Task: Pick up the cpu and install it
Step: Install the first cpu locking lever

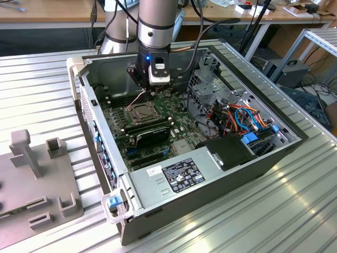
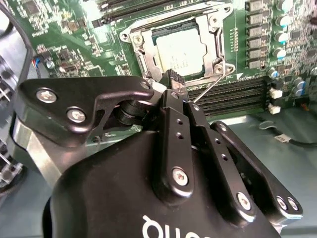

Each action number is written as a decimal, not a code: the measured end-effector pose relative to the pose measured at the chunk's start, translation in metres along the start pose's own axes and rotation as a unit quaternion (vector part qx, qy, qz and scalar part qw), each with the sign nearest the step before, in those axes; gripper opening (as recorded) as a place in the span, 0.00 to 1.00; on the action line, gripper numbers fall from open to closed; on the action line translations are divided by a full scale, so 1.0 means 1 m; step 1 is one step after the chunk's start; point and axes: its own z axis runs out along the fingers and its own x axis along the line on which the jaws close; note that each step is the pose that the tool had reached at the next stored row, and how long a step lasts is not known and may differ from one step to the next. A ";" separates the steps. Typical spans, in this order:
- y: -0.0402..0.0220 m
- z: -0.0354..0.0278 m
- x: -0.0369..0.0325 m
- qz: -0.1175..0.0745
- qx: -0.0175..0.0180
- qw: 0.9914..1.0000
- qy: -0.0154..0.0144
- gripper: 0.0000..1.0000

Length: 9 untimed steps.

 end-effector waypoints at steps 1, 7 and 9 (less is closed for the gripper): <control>0.0000 0.0000 0.0000 0.000 0.000 1.000 0.000 0.11; 0.0000 0.0000 0.0000 -0.002 0.000 1.000 0.000 0.11; 0.0000 -0.0001 0.0000 -0.013 -0.001 1.000 0.000 0.11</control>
